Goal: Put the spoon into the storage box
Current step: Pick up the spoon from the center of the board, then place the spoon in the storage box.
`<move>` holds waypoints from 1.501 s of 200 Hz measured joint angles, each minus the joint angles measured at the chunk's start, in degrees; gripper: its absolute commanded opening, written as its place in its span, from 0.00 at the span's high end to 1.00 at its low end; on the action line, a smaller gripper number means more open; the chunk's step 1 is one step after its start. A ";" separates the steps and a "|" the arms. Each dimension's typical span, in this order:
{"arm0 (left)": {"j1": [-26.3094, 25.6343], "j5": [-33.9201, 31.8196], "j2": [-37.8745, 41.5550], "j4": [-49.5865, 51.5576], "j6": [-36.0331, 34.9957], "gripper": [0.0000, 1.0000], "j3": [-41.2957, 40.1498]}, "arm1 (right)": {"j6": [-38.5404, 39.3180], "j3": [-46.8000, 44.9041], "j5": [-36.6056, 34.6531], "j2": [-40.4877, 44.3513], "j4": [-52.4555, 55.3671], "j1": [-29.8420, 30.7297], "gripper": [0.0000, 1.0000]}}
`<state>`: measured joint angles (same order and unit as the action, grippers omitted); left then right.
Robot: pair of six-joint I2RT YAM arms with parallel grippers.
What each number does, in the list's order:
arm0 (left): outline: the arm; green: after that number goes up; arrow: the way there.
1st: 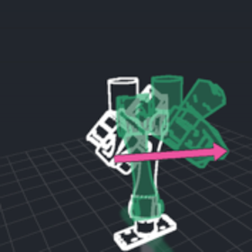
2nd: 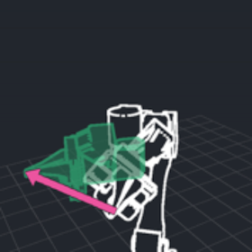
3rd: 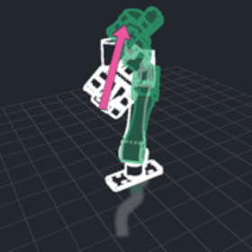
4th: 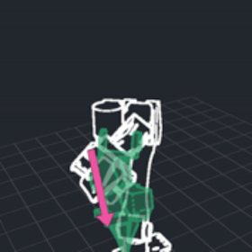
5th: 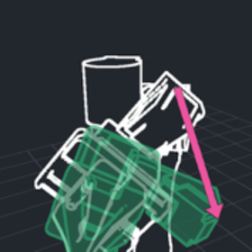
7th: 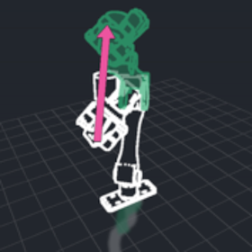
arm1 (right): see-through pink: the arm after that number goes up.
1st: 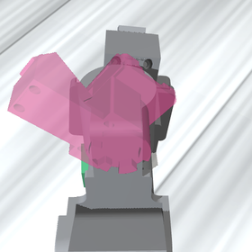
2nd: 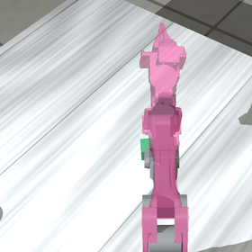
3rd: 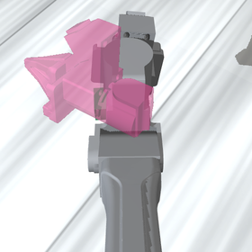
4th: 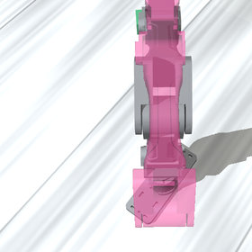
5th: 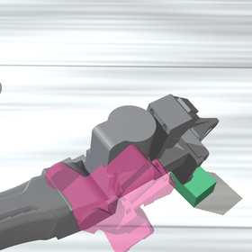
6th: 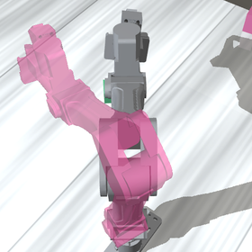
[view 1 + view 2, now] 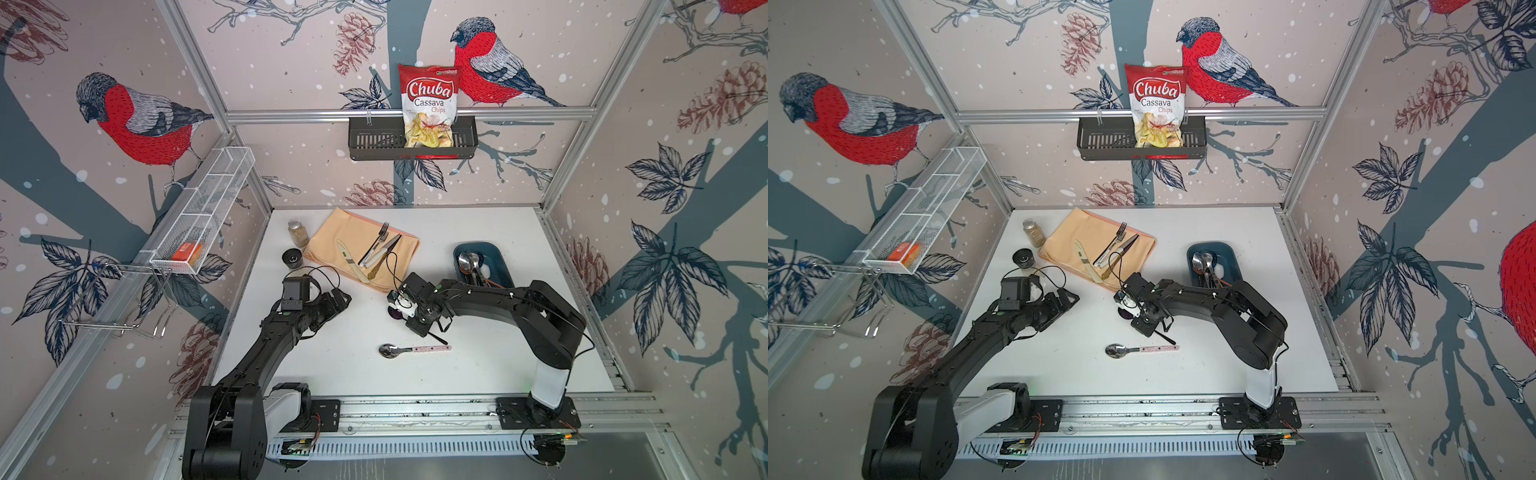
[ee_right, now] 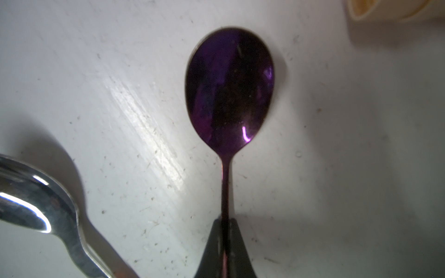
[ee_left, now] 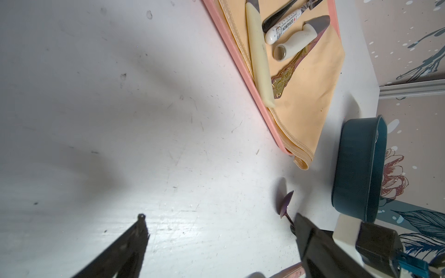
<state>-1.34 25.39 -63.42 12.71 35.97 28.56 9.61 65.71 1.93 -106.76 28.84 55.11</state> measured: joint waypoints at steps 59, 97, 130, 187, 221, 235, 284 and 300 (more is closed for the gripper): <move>0.00 0.02 0.31 0.04 -0.46 0.04 0.66 | -0.63 1.27 -4.13 1.90 3.93 0.48 0.98; -0.04 0.04 0.52 0.02 -1.11 0.04 1.40 | -0.63 1.79 -5.95 4.22 4.28 0.39 1.00; -0.79 0.04 0.02 0.00 -1.55 0.04 2.62 | -0.74 2.14 -6.40 6.56 4.37 -1.25 1.00; -7.93 -1.68 -5.97 0.20 -4.02 0.04 8.68 | -2.58 4.50 -4.42 12.92 5.11 -11.08 0.99; -12.26 -3.21 -10.45 0.37 -5.60 0.04 13.05 | -3.80 5.20 -2.34 15.13 6.08 -18.36 0.99; -14.19 -4.02 -12.15 0.46 -6.29 0.04 14.88 | -4.09 5.38 -1.84 15.10 6.64 -21.38 1.00; -18.40 -6.36 -16.85 0.50 -7.41 0.04 19.19 | -6.60 5.73 -1.22 14.71 8.33 -31.87 0.99; -18.73 -6.49 -17.84 0.46 -7.41 0.04 19.61 | -7.39 6.08 -1.22 13.18 8.94 -35.17 0.99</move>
<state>-20.08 18.90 -81.25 13.17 28.56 48.16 2.22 71.79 0.71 -93.58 37.78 19.94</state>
